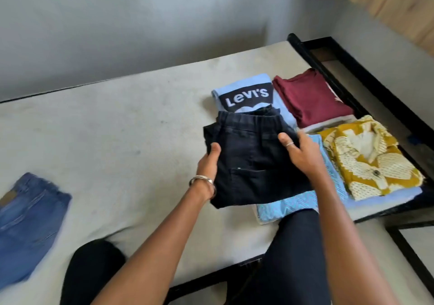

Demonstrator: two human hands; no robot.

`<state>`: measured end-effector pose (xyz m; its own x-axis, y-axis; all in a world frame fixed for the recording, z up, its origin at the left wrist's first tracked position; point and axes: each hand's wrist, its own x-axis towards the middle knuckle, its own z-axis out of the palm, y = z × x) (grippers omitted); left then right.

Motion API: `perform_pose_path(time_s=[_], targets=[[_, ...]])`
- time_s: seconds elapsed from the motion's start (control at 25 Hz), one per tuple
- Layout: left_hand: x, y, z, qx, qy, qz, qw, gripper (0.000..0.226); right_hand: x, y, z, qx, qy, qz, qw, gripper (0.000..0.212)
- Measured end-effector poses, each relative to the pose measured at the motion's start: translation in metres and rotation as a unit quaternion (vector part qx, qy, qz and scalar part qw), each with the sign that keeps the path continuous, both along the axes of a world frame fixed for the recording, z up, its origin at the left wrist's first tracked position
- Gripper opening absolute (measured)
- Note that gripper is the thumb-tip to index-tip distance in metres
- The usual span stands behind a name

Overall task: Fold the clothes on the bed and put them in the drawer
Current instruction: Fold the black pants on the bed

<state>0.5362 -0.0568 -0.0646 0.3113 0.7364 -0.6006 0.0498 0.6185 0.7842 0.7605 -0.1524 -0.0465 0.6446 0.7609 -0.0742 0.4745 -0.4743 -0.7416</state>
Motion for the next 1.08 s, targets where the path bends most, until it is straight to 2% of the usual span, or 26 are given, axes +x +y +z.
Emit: perform_pose_path(time_s=[0.08,0.12,0.2,0.24,0.36,0.44,0.52,0.56,0.64,0.68,0.72,0.76,0.8,0.84,0.88,0.96,1.08], targets=[[0.052,-0.02,0.0,0.007,0.008,-0.056,0.998,0.062,0.054,-0.027,0.002,-0.02,-0.005,-0.013,1.0,0.081],[0.073,-0.03,-0.009,0.008,0.027,-0.072,0.997,0.07,0.077,-0.039,-0.007,-0.039,0.0,-0.021,0.999,0.083],[0.103,-0.042,-0.035,-0.002,0.072,-0.095,0.993,0.089,0.107,-0.057,-0.03,-0.093,0.016,-0.034,0.995,0.068],[0.113,-0.046,-0.046,0.002,0.094,-0.113,0.989,0.092,0.118,-0.062,-0.045,-0.113,0.024,-0.032,0.993,0.065],[0.123,-0.054,-0.044,0.062,0.175,-0.153,0.971,0.075,0.13,-0.061,-0.068,-0.165,0.061,-0.031,0.984,0.068],[0.13,-0.055,-0.047,0.143,0.252,-0.16,0.944,0.076,0.138,-0.057,-0.071,-0.201,0.056,-0.031,0.977,0.076],[0.136,-0.059,-0.042,0.217,0.324,-0.206,0.898,0.079,0.136,-0.054,-0.069,-0.227,-0.037,-0.072,0.971,0.087],[0.139,-0.059,-0.039,0.225,0.341,-0.231,0.883,0.082,0.127,-0.051,-0.066,-0.22,-0.106,-0.108,0.964,0.086],[0.142,-0.06,-0.032,0.196,0.365,-0.291,0.862,0.086,0.098,-0.043,-0.062,-0.143,-0.234,-0.141,0.951,0.071],[0.14,-0.062,-0.032,0.232,0.414,-0.328,0.817,0.086,0.083,-0.039,-0.062,-0.103,-0.276,-0.116,0.949,0.065],[0.137,-0.065,-0.036,0.339,0.47,-0.349,0.736,0.083,0.072,-0.035,-0.066,-0.093,-0.29,-0.065,0.95,0.064],[0.135,-0.066,-0.041,0.47,0.503,-0.347,0.637,0.078,0.066,-0.034,-0.076,-0.113,-0.281,-0.004,0.953,0.068],[0.135,-0.063,-0.047,0.557,0.49,-0.359,0.566,0.071,0.064,-0.034,-0.086,-0.151,-0.268,0.042,0.951,0.073],[0.134,-0.057,-0.055,0.606,0.468,-0.411,0.494,0.066,0.067,-0.035,-0.095,-0.185,-0.257,0.064,0.946,0.077],[0.131,-0.051,-0.062,0.6,0.438,-0.482,0.465,0.066,0.072,-0.036,-0.104,-0.208,-0.251,0.073,0.943,0.079],[0.124,-0.039,-0.072,0.506,0.441,-0.561,0.484,0.071,0.077,-0.036,-0.11,-0.245,-0.237,0.098,0.935,0.083],[0.126,-0.028,-0.083,0.43,0.418,-0.599,0.531,0.075,0.081,-0.028,-0.103,-0.303,-0.19,0.123,0.926,0.088]])
